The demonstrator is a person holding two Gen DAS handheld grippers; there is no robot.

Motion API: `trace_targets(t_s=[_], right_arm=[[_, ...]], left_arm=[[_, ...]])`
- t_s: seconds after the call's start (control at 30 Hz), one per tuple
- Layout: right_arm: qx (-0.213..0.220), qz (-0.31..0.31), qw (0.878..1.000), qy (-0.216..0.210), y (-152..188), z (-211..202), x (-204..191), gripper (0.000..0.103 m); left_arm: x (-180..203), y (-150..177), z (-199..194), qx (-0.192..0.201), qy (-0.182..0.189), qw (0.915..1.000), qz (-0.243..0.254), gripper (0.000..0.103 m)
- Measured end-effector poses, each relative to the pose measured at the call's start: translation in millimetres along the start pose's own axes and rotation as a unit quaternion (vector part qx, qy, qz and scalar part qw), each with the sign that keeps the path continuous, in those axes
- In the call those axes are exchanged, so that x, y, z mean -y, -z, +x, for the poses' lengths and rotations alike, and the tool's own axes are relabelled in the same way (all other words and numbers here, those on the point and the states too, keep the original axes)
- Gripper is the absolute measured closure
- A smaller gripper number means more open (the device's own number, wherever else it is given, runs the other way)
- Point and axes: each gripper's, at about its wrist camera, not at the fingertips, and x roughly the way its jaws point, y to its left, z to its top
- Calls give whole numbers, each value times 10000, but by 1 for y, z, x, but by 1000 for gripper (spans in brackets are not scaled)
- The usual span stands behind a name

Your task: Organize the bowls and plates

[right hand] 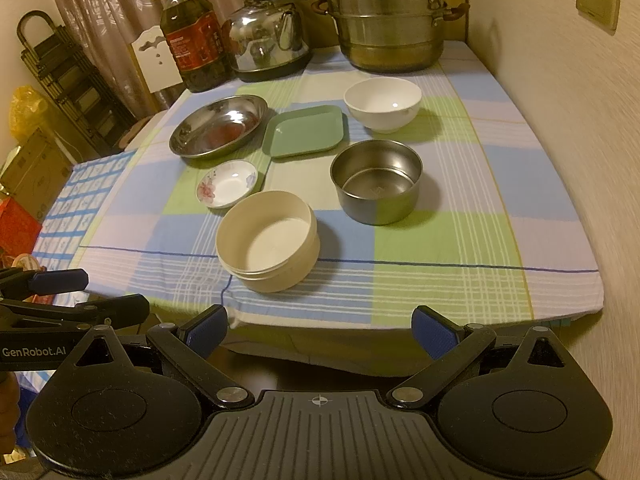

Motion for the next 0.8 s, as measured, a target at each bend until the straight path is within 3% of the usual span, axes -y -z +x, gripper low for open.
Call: trace_targets(t_s=[0.47, 0.8], right_arm=[[47, 23, 10000, -61, -7, 3, 9, 4], [80, 55, 9999, -101, -22, 16, 4, 4]], left_arm=[[5, -10, 2, -2, 5, 10000, -43, 13], [-12, -25, 13, 26, -77, 9999, -81, 13]])
